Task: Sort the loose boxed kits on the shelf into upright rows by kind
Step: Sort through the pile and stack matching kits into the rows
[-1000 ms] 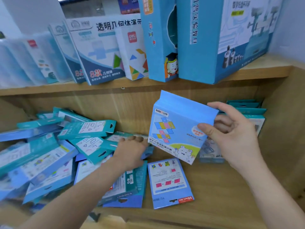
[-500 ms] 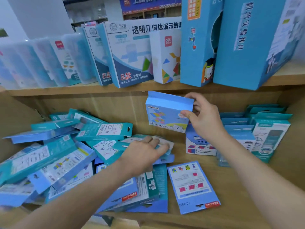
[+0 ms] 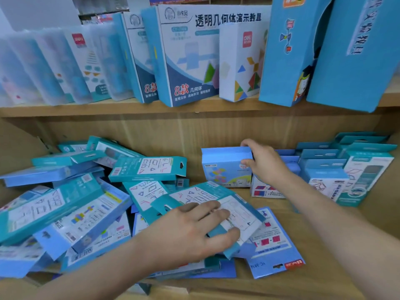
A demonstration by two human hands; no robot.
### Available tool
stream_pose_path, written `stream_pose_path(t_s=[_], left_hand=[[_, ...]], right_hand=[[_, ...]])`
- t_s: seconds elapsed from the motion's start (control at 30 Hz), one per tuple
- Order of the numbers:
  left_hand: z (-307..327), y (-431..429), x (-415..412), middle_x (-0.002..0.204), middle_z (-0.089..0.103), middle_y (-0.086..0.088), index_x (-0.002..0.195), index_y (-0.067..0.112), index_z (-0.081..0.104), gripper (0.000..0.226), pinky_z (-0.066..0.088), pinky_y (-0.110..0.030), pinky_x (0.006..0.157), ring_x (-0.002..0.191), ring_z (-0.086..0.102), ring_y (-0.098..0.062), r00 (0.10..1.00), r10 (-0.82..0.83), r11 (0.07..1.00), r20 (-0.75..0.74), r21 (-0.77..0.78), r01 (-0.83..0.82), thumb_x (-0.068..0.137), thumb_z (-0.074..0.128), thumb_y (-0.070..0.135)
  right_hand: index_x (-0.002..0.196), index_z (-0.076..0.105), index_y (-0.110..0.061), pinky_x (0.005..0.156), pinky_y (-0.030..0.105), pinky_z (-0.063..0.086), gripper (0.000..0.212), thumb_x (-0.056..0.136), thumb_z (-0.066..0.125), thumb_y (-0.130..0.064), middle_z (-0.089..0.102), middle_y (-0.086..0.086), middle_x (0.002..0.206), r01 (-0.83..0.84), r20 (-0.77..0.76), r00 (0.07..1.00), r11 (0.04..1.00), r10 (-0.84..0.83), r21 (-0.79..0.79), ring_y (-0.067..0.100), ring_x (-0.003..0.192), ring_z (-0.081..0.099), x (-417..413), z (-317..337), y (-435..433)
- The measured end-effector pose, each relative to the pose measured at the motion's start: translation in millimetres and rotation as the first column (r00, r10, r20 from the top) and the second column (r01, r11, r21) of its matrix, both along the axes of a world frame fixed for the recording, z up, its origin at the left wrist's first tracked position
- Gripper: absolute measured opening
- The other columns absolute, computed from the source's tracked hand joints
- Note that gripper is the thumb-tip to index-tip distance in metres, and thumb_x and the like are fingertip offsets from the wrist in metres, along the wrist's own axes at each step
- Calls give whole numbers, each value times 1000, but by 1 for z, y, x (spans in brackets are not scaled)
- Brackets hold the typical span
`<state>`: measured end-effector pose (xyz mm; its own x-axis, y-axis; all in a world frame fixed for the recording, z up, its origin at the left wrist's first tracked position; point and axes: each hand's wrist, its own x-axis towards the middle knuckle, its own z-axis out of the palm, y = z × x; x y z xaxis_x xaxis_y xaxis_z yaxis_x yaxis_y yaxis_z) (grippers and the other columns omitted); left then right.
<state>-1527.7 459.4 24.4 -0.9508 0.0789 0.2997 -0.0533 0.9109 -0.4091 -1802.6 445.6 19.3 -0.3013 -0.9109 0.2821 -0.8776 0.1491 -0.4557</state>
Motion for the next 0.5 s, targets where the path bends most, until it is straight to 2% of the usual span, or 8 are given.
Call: stream_pose_path(t_s=[0.1,0.17,0.27,0.4,0.43,0.5], left_hand=[[-6,-1,-1,118,63,-9,116,26,52,30,57,-36,68,109,61,-28,1000,-25,1000,1,4,25,95,35,14],[-8,-1,-6,118,63,-8,118,25,50,33,56,-34,68,108,61,-28,1000,-9,1000,-13,-10,9,96,28,14],[-13,3,-16,113,66,-6,114,25,51,32,56,-31,64,103,63,-26,997,22,999,-77,26,-20,96,27,14],[-22,9,-29,111,65,-5,115,25,52,38,55,-32,64,99,62,-25,996,39,997,-76,65,-34,91,29,9],[-23,10,-30,113,64,-5,117,25,51,38,55,-32,66,100,62,-25,998,42,997,-53,72,-39,87,33,9],[-26,11,-32,119,61,-5,122,26,47,46,55,-33,74,106,60,-26,997,68,992,48,104,-72,77,54,24]], right_hand=[[129,49,-18,84,39,37,43,89,63,-22,51,10,119,109,-234,966,994,-107,-4,30,111,47,-3,-12,-3],[132,50,-20,88,43,34,48,86,64,-18,49,12,122,164,-366,913,983,-181,-79,32,113,44,-4,-17,-3],[124,57,-22,85,42,30,43,84,63,-9,50,7,124,173,-431,878,977,-209,-120,29,113,43,-7,-24,-2],[122,58,-21,88,41,23,29,94,50,-26,49,-2,129,156,-516,841,986,-160,-52,19,123,34,-8,-27,-1],[123,57,-20,89,41,22,31,96,47,-30,49,-3,130,154,-533,832,987,-151,-39,17,124,33,-7,-26,-1],[126,54,-20,90,42,22,36,97,41,-37,46,-6,134,161,-563,817,987,-124,16,15,127,30,-6,-23,1]])
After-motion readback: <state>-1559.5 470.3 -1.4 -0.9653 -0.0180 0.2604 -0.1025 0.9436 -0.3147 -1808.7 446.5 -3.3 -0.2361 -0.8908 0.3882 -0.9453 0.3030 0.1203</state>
